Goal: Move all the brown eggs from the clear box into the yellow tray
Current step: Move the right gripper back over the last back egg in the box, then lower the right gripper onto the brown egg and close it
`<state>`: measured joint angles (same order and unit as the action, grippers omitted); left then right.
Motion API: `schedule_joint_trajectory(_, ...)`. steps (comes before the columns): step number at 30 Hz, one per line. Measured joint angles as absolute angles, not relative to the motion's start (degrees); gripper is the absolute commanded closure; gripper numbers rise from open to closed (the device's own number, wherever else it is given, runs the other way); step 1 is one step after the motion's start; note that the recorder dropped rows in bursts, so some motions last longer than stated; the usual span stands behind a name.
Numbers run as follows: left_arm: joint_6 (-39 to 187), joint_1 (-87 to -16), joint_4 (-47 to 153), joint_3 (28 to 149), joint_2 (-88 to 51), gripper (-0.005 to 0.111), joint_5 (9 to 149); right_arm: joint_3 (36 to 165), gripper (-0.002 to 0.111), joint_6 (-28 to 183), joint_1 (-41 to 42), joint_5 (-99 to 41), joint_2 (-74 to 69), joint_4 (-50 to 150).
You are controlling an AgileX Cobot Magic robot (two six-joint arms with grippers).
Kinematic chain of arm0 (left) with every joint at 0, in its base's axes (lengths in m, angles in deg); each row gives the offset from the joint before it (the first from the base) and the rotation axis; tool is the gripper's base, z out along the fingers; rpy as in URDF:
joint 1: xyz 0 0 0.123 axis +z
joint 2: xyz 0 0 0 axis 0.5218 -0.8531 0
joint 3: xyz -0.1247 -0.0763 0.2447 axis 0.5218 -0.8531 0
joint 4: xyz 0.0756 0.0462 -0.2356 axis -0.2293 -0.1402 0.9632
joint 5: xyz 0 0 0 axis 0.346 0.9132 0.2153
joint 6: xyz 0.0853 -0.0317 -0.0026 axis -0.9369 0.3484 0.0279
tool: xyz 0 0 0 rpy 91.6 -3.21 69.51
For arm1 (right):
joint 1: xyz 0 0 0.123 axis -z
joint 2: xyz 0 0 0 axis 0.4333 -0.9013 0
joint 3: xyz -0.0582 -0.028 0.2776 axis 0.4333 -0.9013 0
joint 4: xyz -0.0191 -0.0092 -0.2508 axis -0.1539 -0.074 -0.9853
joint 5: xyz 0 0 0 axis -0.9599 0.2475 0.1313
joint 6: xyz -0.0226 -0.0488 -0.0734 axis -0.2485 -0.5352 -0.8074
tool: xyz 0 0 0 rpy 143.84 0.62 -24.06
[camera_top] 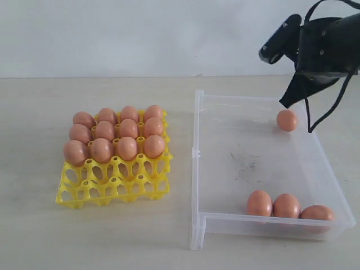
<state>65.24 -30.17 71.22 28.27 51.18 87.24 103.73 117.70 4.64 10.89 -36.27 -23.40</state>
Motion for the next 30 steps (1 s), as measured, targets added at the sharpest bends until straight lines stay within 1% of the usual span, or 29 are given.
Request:
schedule_joint_trajectory(1, 65.2, -30.2, 71.2, 28.3, 51.2, 0.103, 87.2, 105.4, 0.109, 106.7, 6.2, 9.6, -36.4, -8.4)
schedule_joint_trajectory(2, 65.2, -30.2, 71.2, 28.3, 51.2, 0.103, 87.2, 106.6, 0.109, 100.9, 7.1, 8.4, -36.4, -1.2)
schedule_joint_trajectory(4, 65.2, -30.2, 71.2, 28.3, 51.2, 0.103, 87.2, 112.5, 0.109, 79.5, 11.9, 8.1, -36.9, 34.6)
schedule_joint_trajectory(6, 65.2, -30.2, 71.2, 28.3, 51.2, 0.103, 87.2, 117.2, 0.109, 70.9, 14.3, 12.6, -38.9, 48.7)
schedule_joint_trajectory(8, 65.2, -30.2, 71.2, 28.3, 51.2, 0.103, 87.2, 120.9, 0.107, 69.3, 14.3, 15.6, -41.9, 53.0)
schedule_joint_trajectory(12, 65.2, -30.2, 71.2, 28.3, 51.2, 0.103, 87.2, 124.3, 0.078, 69.3, 14.3, 17.4, -47.2, 53.5)
schedule_joint_trajectory(14, 65.2, -30.2, 71.2, 28.3, 51.2, 0.103, 87.2, 125.3, 0.058, 69.7, 14.3, 18.2, -48.8, 52.7)
schedule_joint_trajectory(15, 65.2, -30.2, 71.2, 28.3, 51.2, 0.103, 87.2, 125.9, 0.053, 70.2, 14.3, 18.3, -49.5, 52.1)
schedule_joint_trajectory(16, 65.2, -30.2, 71.2, 28.3, 51.2, 0.103, 87.2, 126.3, 0.05, 71.1, 14.3, 18.3, -49.9, 51.7)
schedule_joint_trajectory(20, 65.2, -30.2, 71.2, 28.3, 51.2, 0.103, 87.2, 127.9, 0.053, 74.4, 14.3, 18.4, -51.4, 49.0)
schedule_joint_trajectory(30, 65.2, -30.2, 71.2, 28.3, 51.2, 0.103, 87.2, 128.7, 0.053, 77.1, 14.3, 17.4, -54.4, 44.3)
